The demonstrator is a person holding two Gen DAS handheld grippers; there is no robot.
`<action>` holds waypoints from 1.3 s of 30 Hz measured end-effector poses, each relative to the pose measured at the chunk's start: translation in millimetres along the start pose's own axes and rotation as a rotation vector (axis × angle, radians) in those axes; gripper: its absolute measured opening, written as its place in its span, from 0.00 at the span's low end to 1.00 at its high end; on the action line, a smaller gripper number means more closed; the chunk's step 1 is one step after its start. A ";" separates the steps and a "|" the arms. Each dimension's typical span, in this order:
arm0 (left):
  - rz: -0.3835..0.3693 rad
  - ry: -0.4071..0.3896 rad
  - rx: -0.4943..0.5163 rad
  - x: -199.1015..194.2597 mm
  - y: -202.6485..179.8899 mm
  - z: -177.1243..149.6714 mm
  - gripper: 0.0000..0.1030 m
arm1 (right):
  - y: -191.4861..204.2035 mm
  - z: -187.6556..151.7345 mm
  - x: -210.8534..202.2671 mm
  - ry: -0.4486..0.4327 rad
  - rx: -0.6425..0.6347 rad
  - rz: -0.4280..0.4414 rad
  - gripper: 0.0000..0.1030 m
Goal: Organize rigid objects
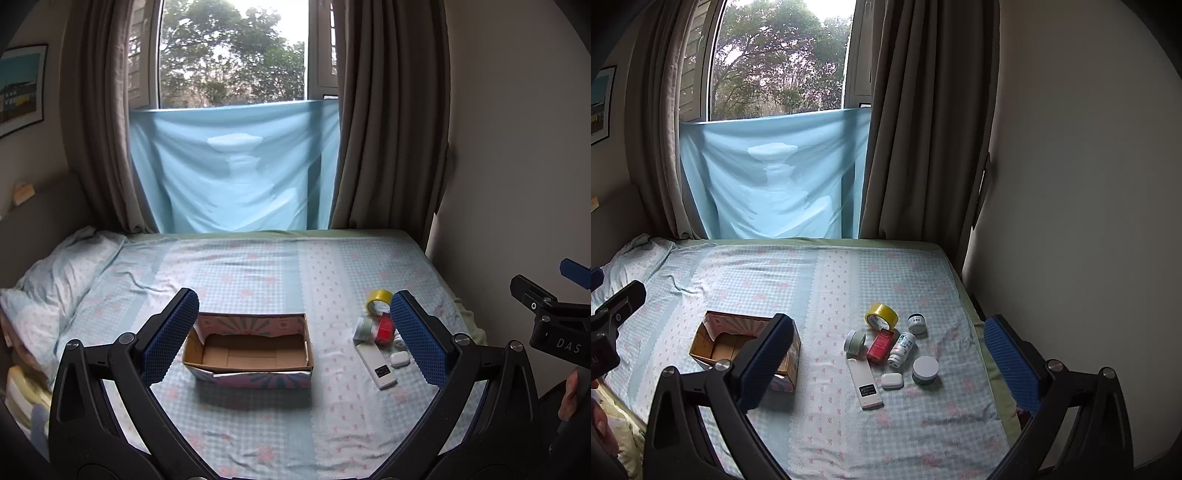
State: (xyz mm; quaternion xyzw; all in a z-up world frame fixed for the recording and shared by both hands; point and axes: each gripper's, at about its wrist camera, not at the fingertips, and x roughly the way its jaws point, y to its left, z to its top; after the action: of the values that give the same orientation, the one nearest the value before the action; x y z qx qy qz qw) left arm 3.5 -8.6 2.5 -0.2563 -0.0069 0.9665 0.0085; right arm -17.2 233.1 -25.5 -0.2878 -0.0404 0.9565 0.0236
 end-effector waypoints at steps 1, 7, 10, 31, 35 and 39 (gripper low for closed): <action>0.000 0.001 0.001 0.3 -0.4 0.0 1.00 | -0.1 -0.1 -0.3 -0.001 0.001 0.000 1.00; -0.002 -0.003 0.008 -0.9 -1.6 -1.8 1.00 | -1.0 0.9 -2.4 -0.002 0.006 -0.007 1.00; -0.003 -0.002 0.011 -1.6 -1.3 -2.0 1.00 | -1.2 0.4 -2.9 -0.001 0.011 -0.010 1.00; -0.004 0.005 0.012 -1.6 1.5 -0.8 1.00 | 1.2 -1.6 -1.6 0.003 0.015 -0.008 1.00; -0.003 0.003 0.018 -1.5 1.1 0.0 1.00 | 1.0 -1.7 -1.7 0.000 0.019 -0.005 1.00; -0.003 0.000 0.016 -1.5 1.3 1.1 1.00 | 1.7 -0.9 -2.1 -0.006 0.021 -0.004 1.00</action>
State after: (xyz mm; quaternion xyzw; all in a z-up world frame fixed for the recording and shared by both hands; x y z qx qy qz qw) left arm 4.3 -9.9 4.2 -0.2562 0.0006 0.9666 0.0118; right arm -15.0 231.3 -25.2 -0.2848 -0.0309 0.9577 0.0284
